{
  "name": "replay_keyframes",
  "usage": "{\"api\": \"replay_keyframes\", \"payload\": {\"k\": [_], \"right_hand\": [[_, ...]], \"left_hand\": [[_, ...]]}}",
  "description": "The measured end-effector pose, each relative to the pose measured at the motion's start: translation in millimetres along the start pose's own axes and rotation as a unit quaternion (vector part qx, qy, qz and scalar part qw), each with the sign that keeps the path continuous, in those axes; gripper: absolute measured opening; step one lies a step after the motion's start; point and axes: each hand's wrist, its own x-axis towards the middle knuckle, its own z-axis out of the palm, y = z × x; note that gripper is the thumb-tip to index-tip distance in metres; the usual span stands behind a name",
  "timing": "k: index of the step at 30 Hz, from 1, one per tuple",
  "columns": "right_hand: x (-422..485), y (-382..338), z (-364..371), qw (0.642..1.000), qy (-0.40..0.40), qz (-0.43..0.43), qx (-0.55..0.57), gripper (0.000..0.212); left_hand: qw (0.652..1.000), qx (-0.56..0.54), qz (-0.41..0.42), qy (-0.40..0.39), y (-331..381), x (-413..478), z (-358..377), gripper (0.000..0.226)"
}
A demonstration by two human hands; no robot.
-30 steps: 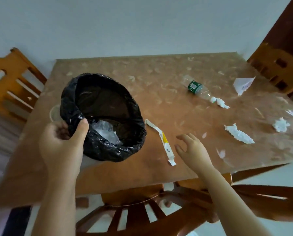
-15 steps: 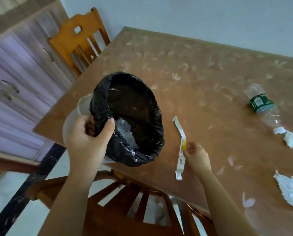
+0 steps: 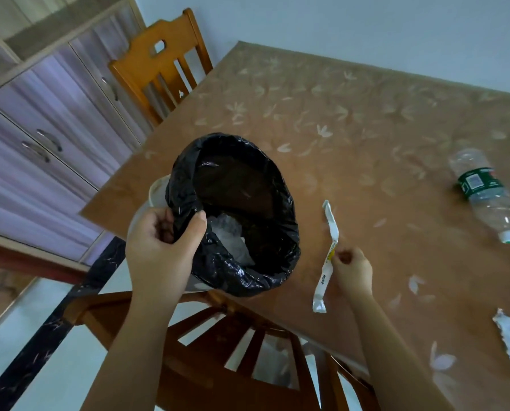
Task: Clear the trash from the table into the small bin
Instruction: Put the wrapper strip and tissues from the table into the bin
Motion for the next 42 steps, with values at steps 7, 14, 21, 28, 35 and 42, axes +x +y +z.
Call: {"api": "replay_keyframes", "payload": {"k": [7, 14, 21, 28, 35, 42], "right_hand": [[-24.9, -48.2, -35.6, 0.993, 0.061, -0.075, 0.071, 0.008], [-63.4, -108.6, -77.6, 0.976, 0.011, -0.173, 0.129, 0.023], [-88.6, -137.2, -75.0, 0.966, -0.168, -0.187, 0.062, 0.024], [-89.1, -165.2, -48.2, 0.959, -0.223, -0.172, 0.012, 0.021], [-96.7, -175.9, -12.2, 0.958, -0.201, -0.202, -0.014, 0.011], [-116.2, -160.1, -34.4, 0.963, -0.105, -0.245, -0.044, 0.01]], "left_hand": [[0.997, -0.055, -0.033, -0.041, -4.0, 6.3, -4.3, 0.029], [0.994, -0.08, 0.002, -0.076, -0.6, 5.1, -1.9, 0.034], [0.991, -0.072, 0.03, -0.105, 7.4, 1.8, -3.9, 0.02], [0.984, -0.09, 0.051, -0.143, 13.2, -9.0, -16.4, 0.029], [0.977, -0.142, 0.014, -0.161, 14.7, -14.3, -28.1, 0.049], [0.978, -0.157, -0.007, -0.14, 8.7, -16.2, -25.6, 0.035]]}}
